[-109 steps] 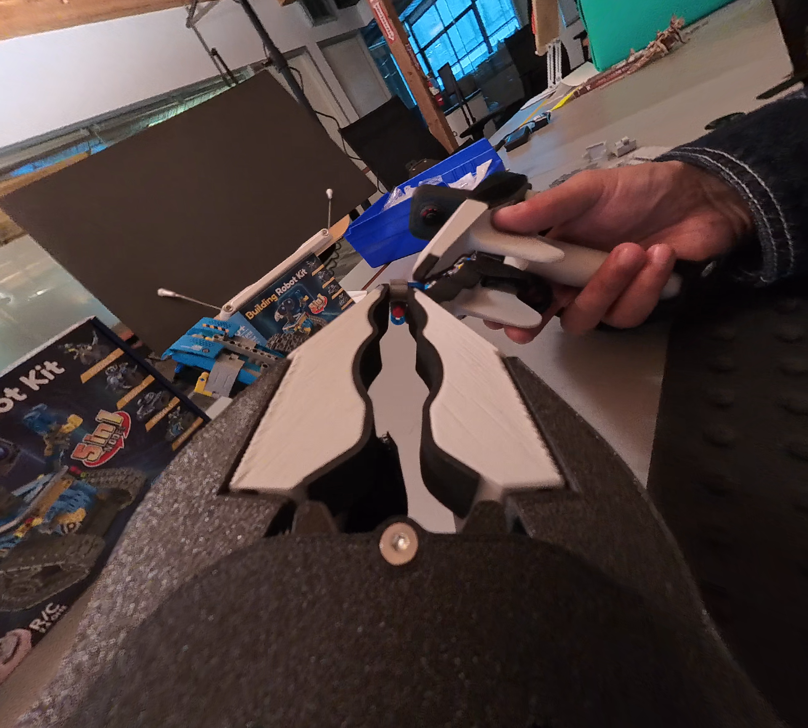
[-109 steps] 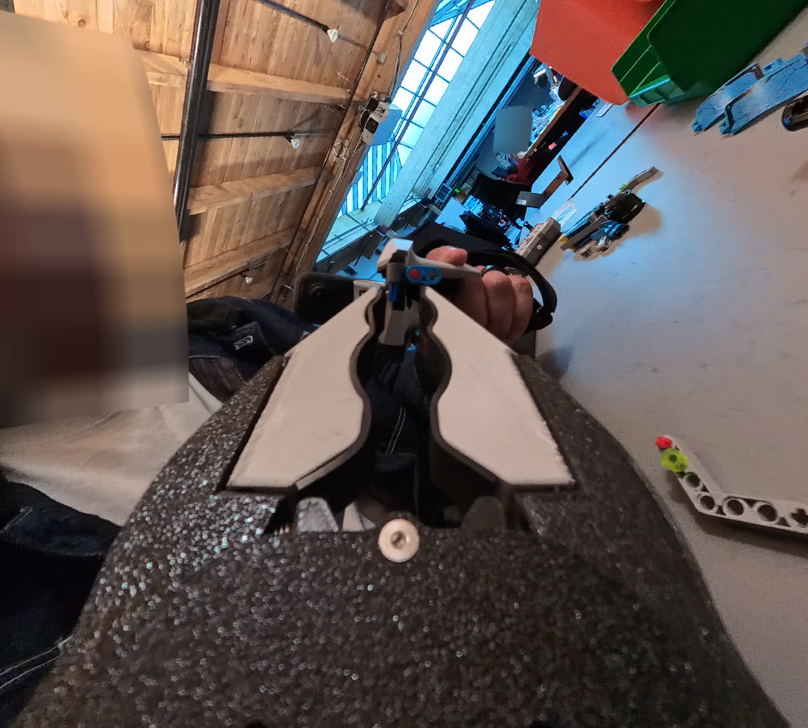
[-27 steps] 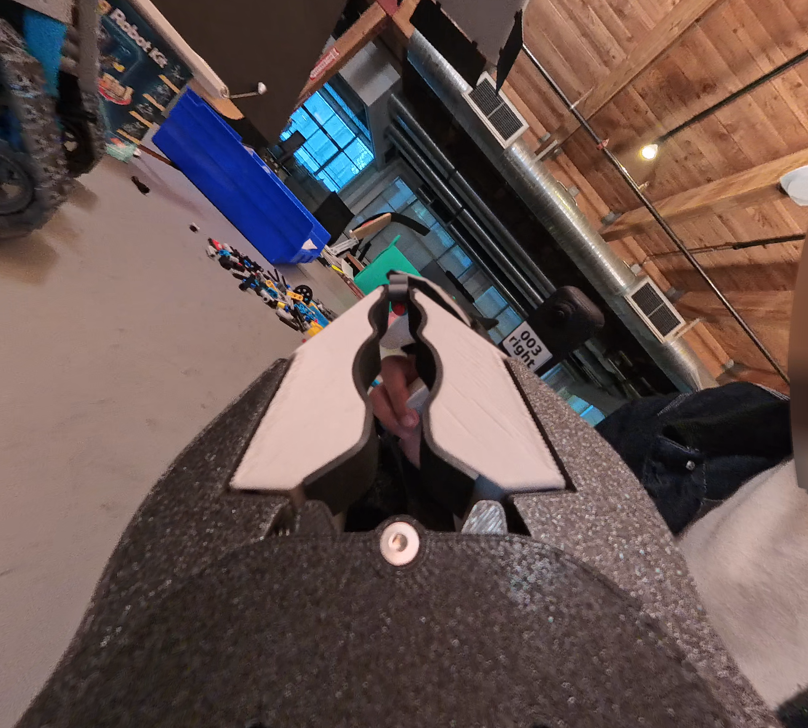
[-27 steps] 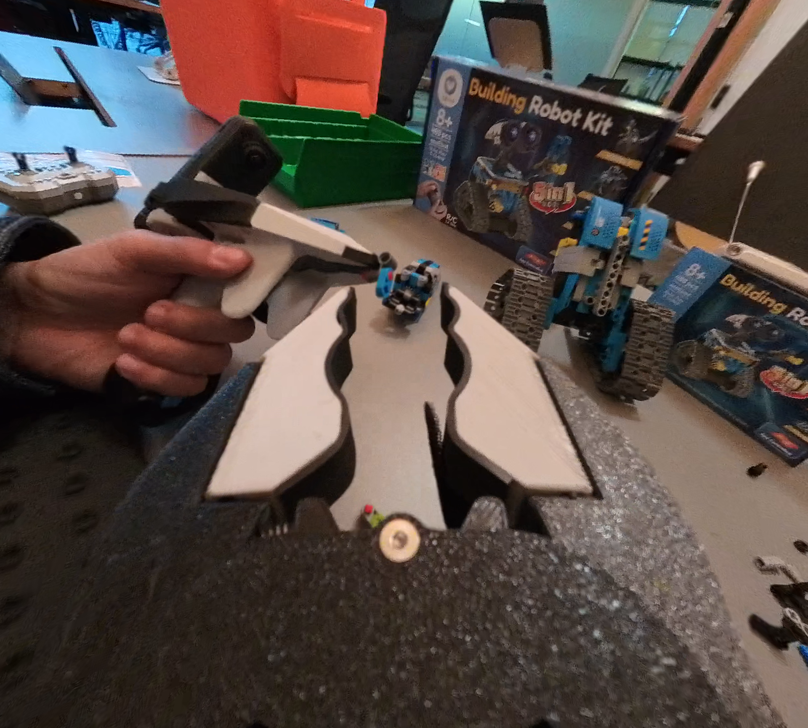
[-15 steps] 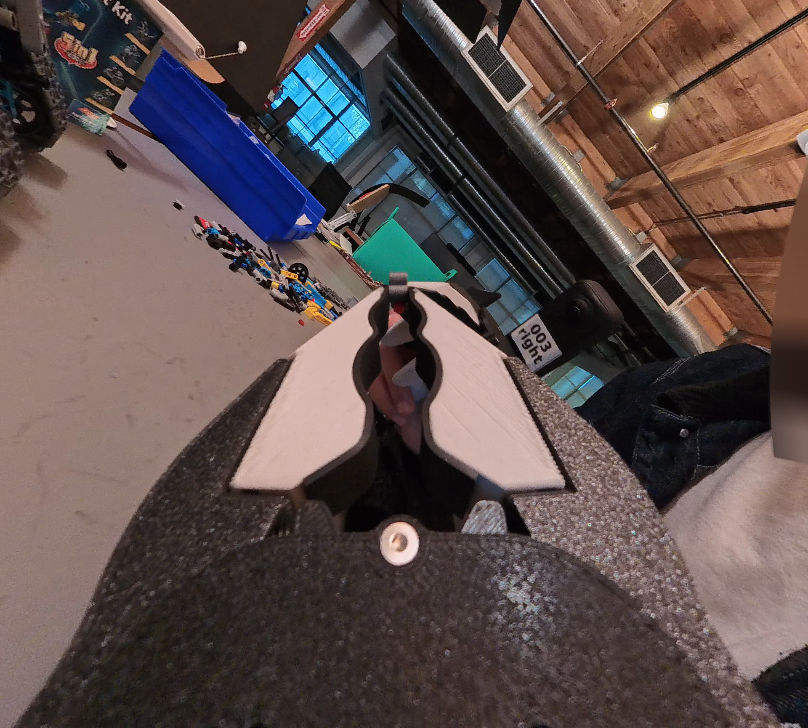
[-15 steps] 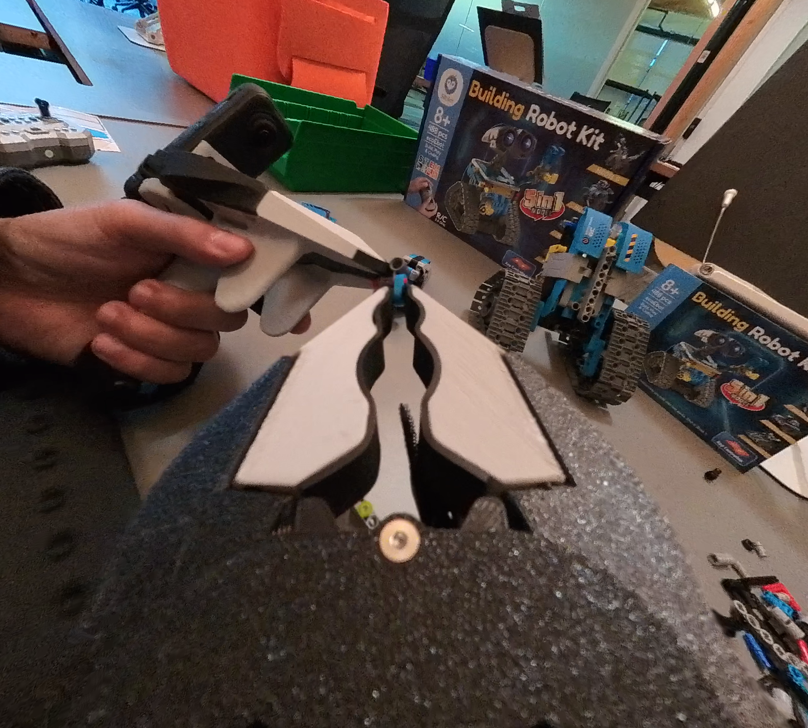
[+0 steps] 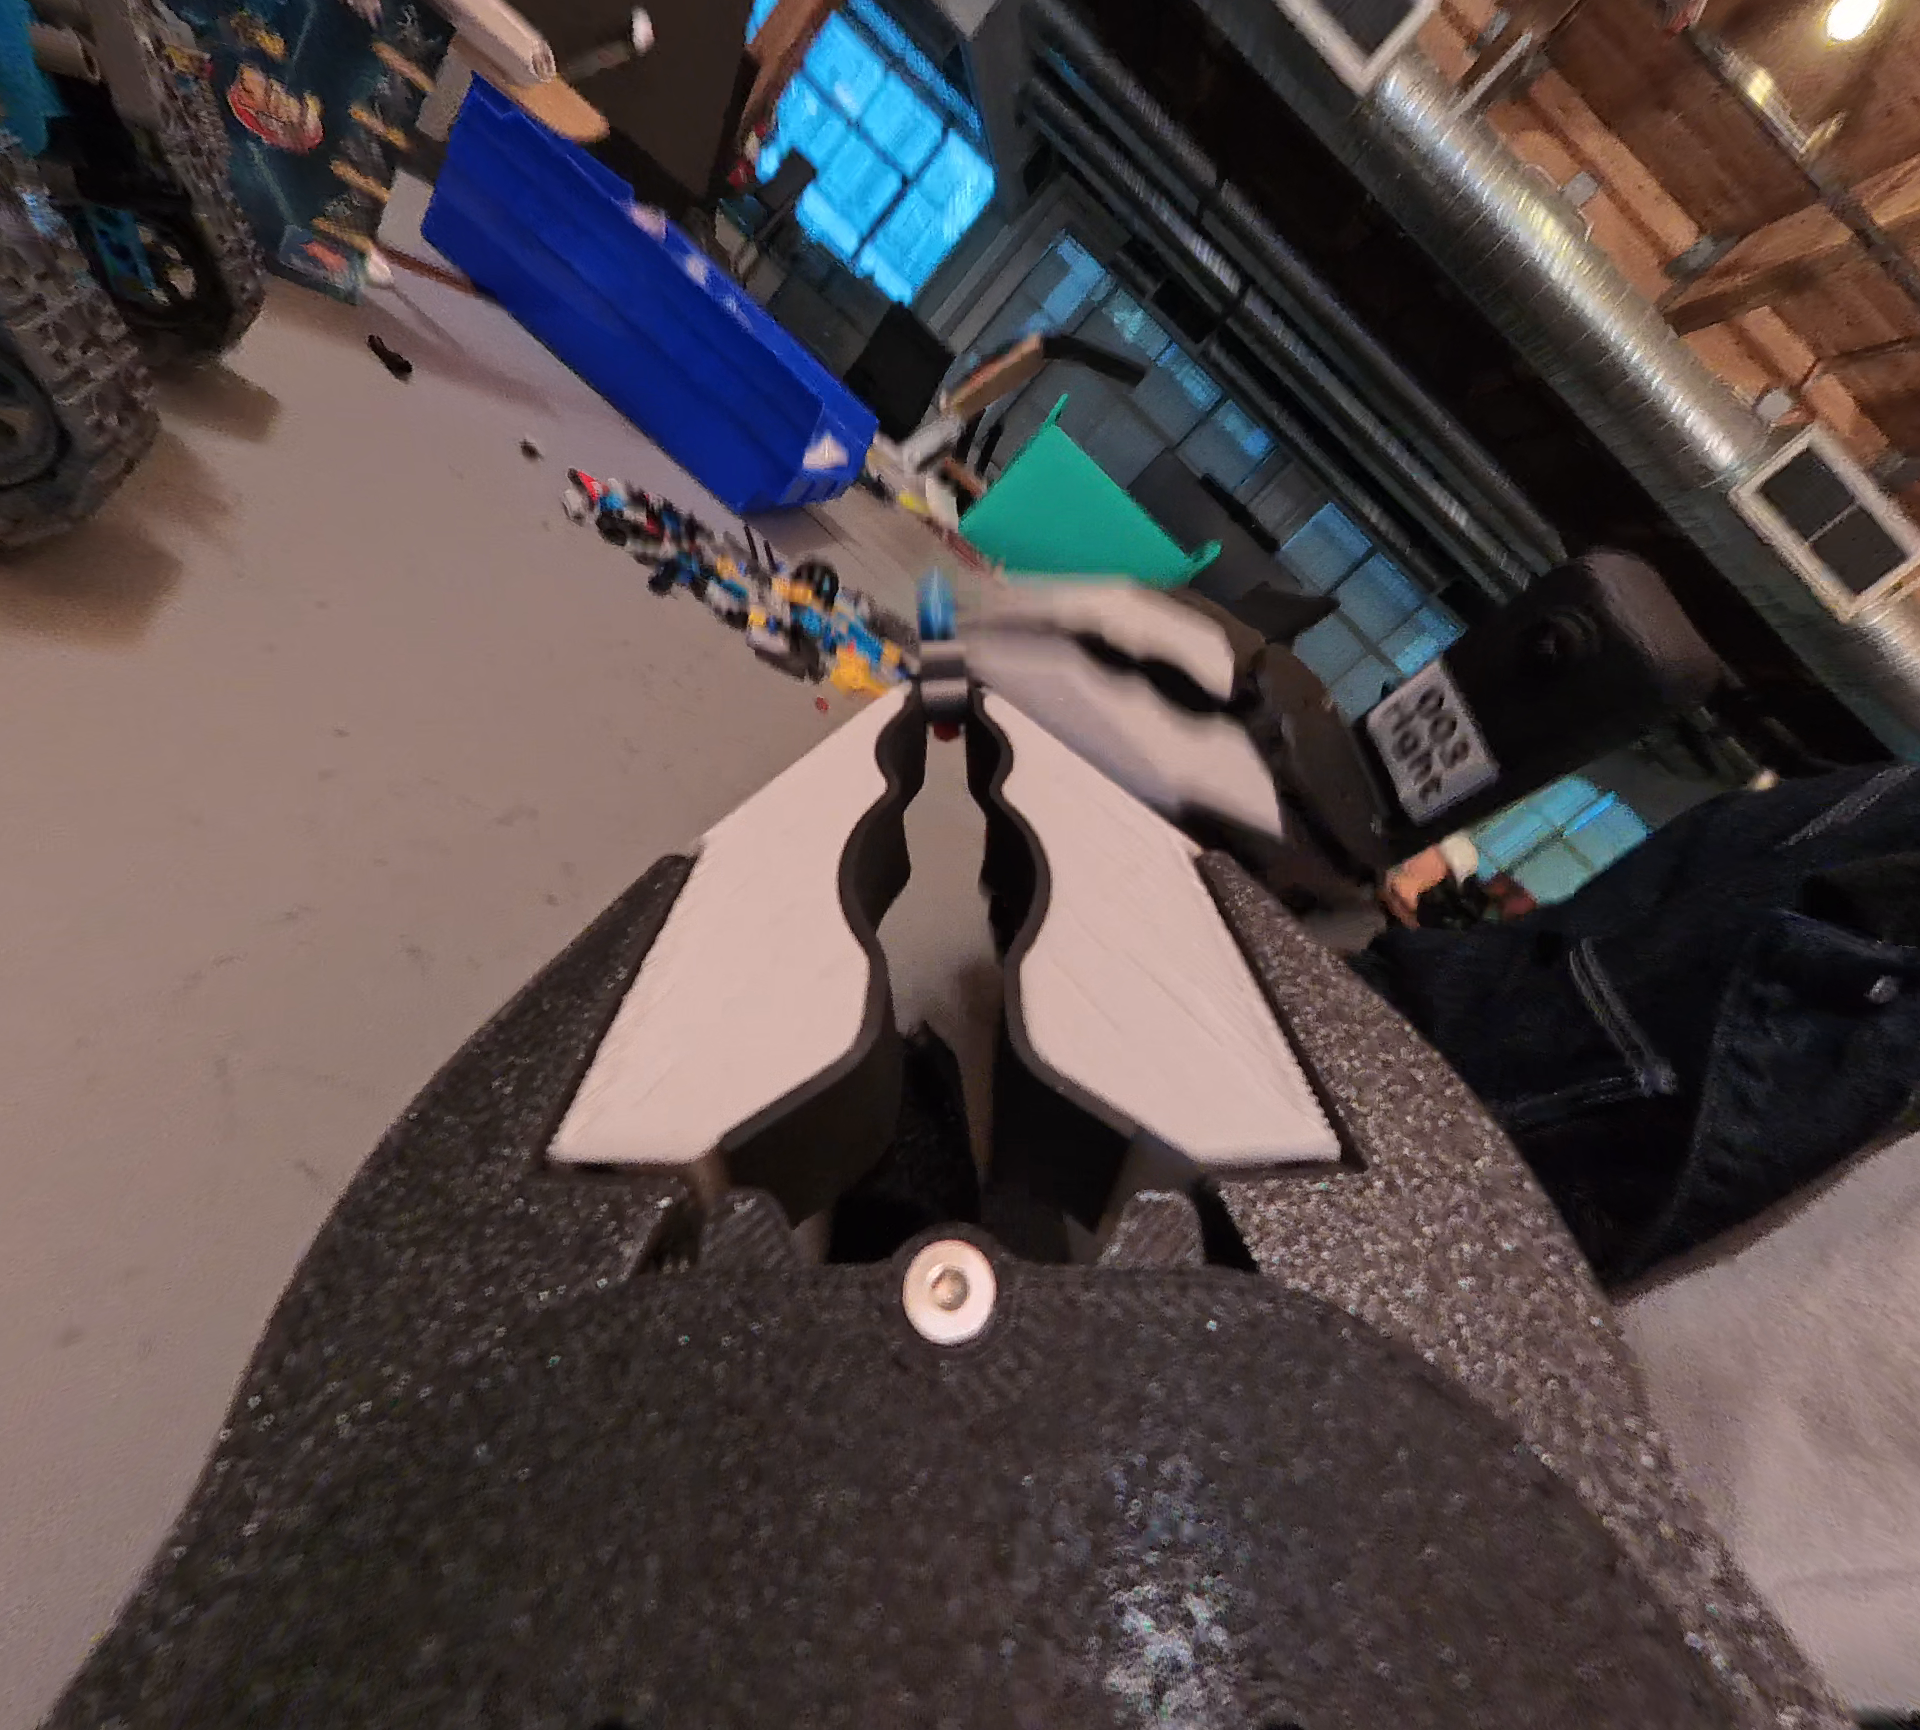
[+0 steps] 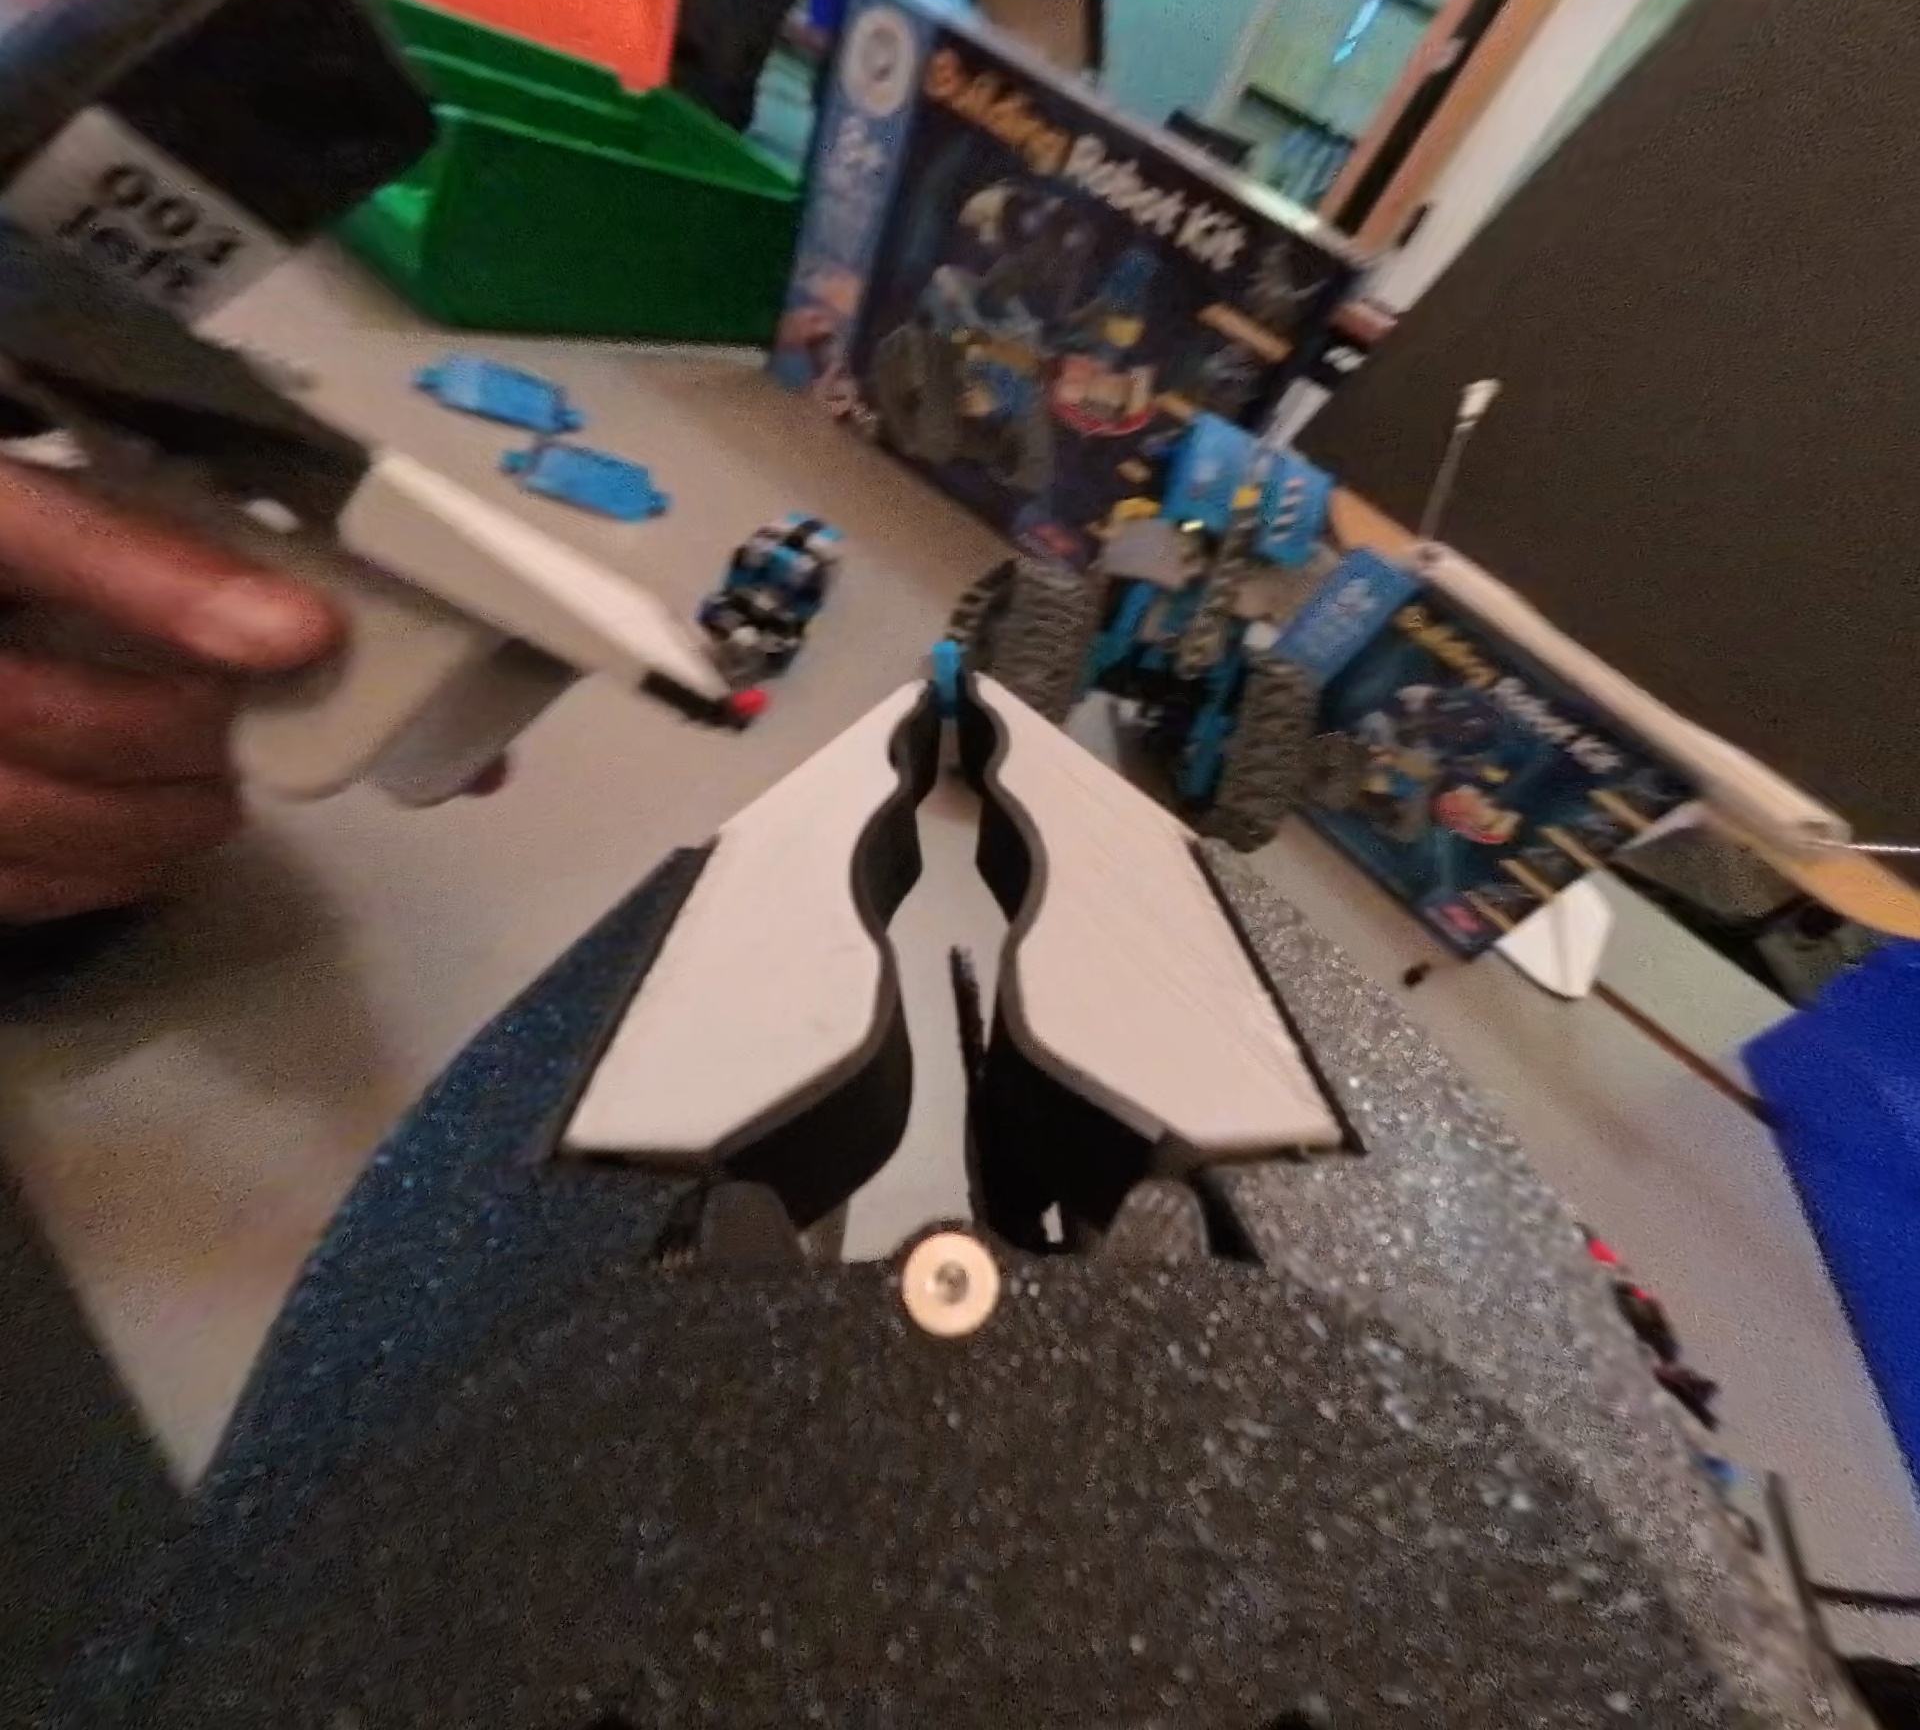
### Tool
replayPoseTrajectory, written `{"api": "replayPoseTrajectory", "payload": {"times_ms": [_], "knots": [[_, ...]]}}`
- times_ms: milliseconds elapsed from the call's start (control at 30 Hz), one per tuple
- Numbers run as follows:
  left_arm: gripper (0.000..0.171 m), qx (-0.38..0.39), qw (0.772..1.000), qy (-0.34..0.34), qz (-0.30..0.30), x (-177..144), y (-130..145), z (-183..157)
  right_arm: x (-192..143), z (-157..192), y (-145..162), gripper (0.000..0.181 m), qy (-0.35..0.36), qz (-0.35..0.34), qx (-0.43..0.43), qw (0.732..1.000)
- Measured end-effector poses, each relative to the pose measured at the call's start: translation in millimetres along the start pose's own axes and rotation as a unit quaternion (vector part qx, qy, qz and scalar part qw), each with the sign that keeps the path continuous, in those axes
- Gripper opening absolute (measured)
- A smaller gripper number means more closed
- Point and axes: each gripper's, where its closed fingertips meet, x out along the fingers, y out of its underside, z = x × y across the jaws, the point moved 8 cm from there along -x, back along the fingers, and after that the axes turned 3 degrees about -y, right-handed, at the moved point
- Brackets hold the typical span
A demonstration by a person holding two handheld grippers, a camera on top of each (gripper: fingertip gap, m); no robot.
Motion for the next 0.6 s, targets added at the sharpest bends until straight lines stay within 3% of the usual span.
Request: {"api": "replayPoseTrajectory", "payload": {"times_ms": [33,100,233,367,500,600], "knots": [[0.005,0.003,1.0,0.0,0.011,0.3,2.6,-0.8,-6.2,-28.7,3.8,0.001,0.043,-0.006,0.035,0.998],[0.005,0.017,1.0,0.004,0.002,-0.6,1.0,-4.5,-15.1,-77.3,21.9,0.001,0.055,-0.004,0.119,0.991],[0.006,0.002,1.0,0.028,0.002,0.6,0.8,-5.2,-11.0,-73.5,35.3,0.002,-0.037,0.011,0.14,0.989],[0.006,0.004,0.998,0.058,0.005,1.5,2.0,-11.4,-15.2,-107.7,72.5,0.002,-0.011,0.137,0.14,0.981],[0.006,-0.024,0.999,0.047,0.005,2.5,2.0,-4.1,-58.7,-179.0,130.6,0.002,0.081,0.233,0.204,0.947],[0.006,-0.022,1.0,0.017,-0.011,-1.3,-1.4,1.4,-80.3,-200.5,149.8,0.002,0.123,0.284,0.189,0.932]]}}
